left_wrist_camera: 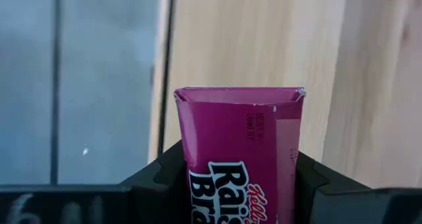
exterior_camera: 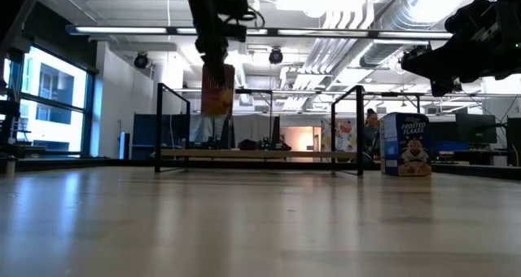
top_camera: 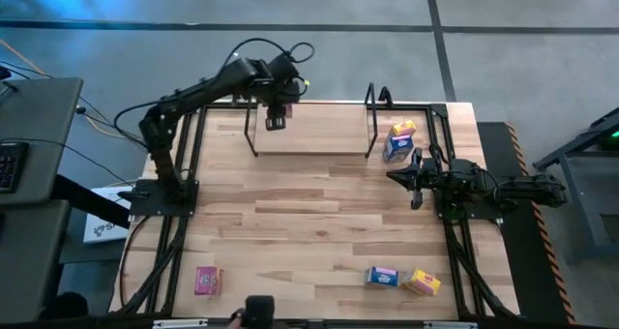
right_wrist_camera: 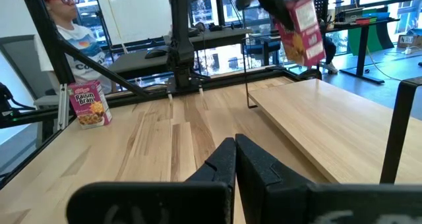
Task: Stack cereal on shelf
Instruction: Put the top violet cereal box on the shelf
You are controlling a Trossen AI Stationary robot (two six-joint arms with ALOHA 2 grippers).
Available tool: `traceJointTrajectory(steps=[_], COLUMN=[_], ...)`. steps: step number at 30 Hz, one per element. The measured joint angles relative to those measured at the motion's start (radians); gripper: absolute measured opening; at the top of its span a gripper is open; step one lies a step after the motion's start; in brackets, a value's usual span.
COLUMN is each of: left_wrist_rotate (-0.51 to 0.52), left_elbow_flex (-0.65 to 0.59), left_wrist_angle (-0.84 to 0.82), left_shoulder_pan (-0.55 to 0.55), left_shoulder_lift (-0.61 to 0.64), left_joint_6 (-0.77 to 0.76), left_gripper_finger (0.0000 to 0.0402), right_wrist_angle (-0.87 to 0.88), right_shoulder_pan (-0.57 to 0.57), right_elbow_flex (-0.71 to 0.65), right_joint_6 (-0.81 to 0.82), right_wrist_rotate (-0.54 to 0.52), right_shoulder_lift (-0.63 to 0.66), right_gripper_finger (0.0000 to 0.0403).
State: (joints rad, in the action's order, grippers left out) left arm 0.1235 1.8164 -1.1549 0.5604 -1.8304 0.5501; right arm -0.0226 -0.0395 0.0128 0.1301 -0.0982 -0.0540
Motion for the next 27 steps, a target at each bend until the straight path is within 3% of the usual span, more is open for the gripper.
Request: traceJointTrajectory(steps=[7,18,27], left_wrist_rotate=[-0.083,-0.082,-0.086], left_elbow_flex=[0.000,0.000,-0.003], left_wrist_angle=[0.001,-0.002,0.000], left_shoulder_pan=[0.071,0.158,0.162], left_shoulder_lift=[-0.068,-0.121,-0.121], left_joint_6=[0.059,0.125,0.313], left_gripper_finger=[0.0145,0.0145,0.0145], right_wrist_angle=[0.000,0.000,0.000], right_shoulder_pan=[0.000,0.000,0.000], right_elbow_flex=[0.000,0.000,0.000], right_joint_6=[0.000,0.000,0.000], right_wrist_rotate=[0.000,0.000,0.000], right_shoulder_lift=[0.000,0.000,0.000], right_gripper_finger=[0.0000,0.0000,0.0000])
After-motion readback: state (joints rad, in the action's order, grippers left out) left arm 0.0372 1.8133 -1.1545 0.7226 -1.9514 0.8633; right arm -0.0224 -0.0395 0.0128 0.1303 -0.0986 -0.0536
